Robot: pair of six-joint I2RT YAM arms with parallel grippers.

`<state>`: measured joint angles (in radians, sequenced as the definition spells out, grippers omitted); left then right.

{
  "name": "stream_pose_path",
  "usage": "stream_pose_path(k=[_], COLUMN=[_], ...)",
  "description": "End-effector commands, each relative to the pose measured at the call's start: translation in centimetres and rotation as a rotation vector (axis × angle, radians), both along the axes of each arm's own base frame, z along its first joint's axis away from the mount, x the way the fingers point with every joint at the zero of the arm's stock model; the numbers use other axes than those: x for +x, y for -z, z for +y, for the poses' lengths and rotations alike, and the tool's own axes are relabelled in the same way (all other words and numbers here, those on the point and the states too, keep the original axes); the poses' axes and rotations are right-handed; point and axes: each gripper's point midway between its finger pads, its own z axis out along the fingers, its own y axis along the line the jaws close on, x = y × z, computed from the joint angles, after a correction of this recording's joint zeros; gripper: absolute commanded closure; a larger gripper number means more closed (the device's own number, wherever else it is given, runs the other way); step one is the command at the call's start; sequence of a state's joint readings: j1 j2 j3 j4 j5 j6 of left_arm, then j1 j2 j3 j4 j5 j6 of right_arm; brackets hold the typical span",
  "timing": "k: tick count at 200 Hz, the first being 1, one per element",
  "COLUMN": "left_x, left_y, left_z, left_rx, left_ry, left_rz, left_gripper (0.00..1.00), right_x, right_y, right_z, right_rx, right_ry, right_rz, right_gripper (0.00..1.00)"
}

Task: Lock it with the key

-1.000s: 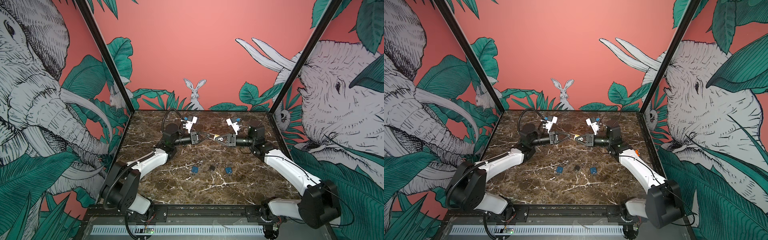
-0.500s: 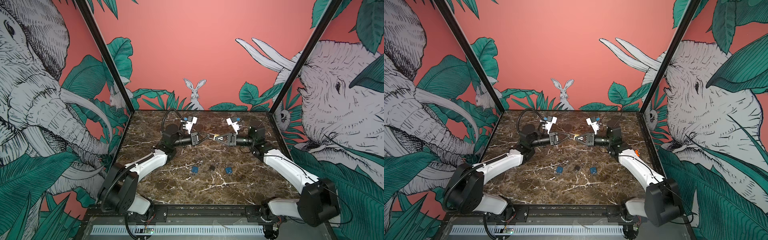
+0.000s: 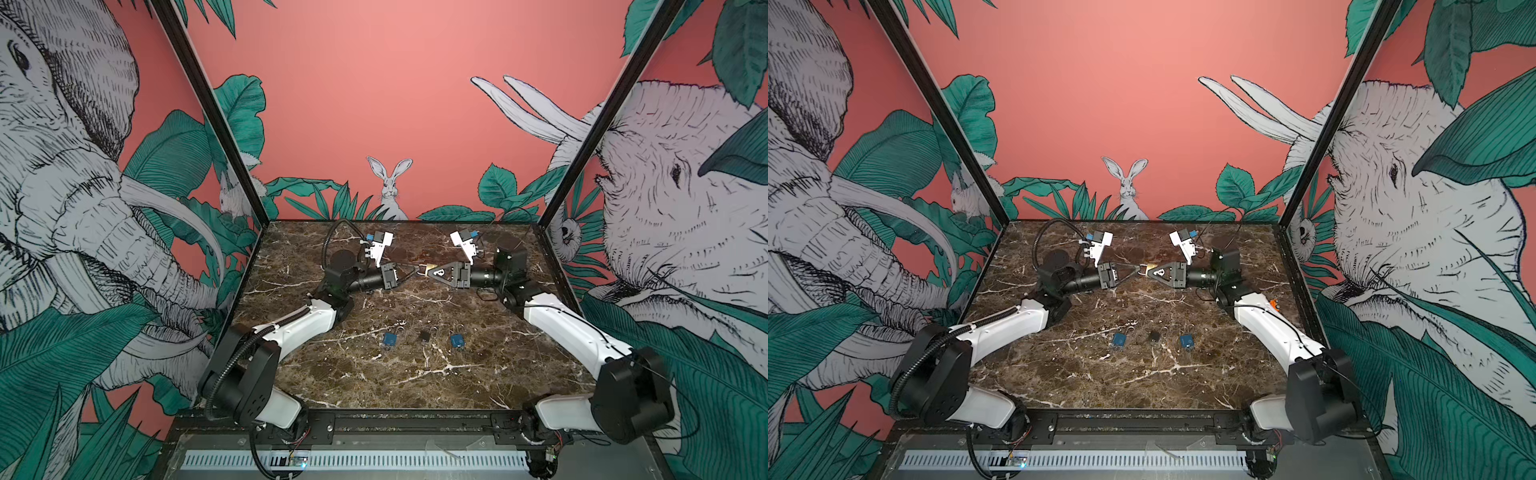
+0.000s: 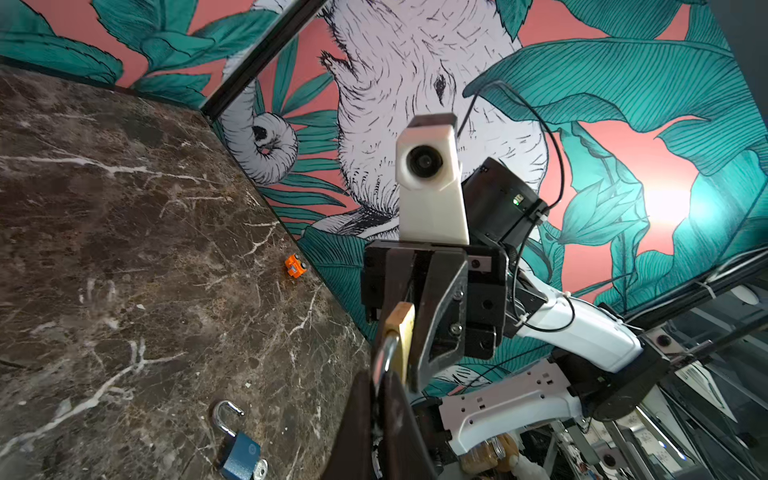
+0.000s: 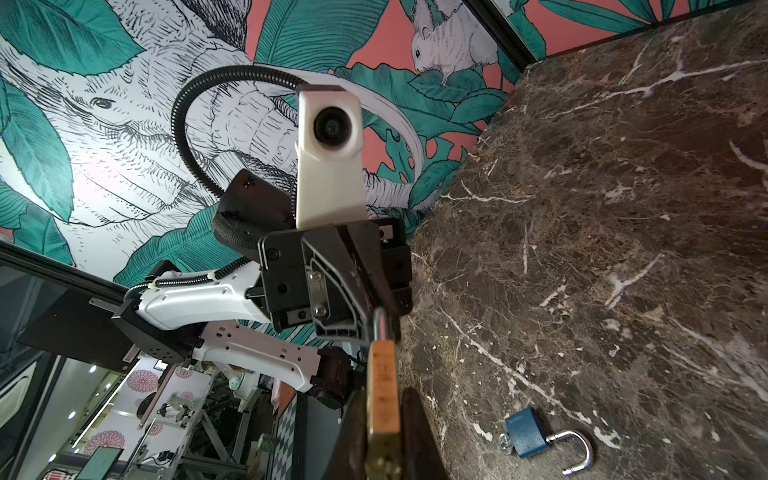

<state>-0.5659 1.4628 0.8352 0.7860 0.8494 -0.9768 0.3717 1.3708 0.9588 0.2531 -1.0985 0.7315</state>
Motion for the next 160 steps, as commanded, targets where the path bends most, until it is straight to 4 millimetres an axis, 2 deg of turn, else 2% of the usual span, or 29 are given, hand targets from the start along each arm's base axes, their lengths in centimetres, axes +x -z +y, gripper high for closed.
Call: stream_pose_path(k=[1, 31, 65, 87, 122, 160], left_x=[-8.2, -7.8, -6.3, -5.9, -5.9, -6.1], left_y=[-2.5, -2.0, -0.5, -0.8, -1.4, -1.7], left_z=[-2.9, -3.0, -2.5, -2.3, -2.6, -2.7], left_rx=[-0.046, -0.035, 0.004, -0.006, -0.036, -0.048], left_ry=[0.339, 0.317, 0.227, 0.227, 0.260, 0.274], left_rz=[-0.112, -0.102, -0.079, -0.081, -0.077, -0.077], left_gripper=[1.00, 1.00, 1.00, 1.00, 1.00, 0.93], right_x=[1.2, 1.2, 1.2, 0.7, 0.1, -0.1], right_y=[-0.3, 0.1, 1.1, 1.7, 2.1, 2.6], right_z=[2.3, 3.2, 1.7, 1.0, 1.0, 1.1], right_rx=[-0.005, 0.006, -0.015, -0.035, -0.035, -0.038], right_ry=[0.019, 0.005, 0.049, 0.055, 0.028, 0.016], right_rz=[-0.085, -0.065, -0.046, -0.043, -0.024, -0.007], right_gripper=[1.00, 1.00, 1.00, 1.00, 1.00, 1.00])
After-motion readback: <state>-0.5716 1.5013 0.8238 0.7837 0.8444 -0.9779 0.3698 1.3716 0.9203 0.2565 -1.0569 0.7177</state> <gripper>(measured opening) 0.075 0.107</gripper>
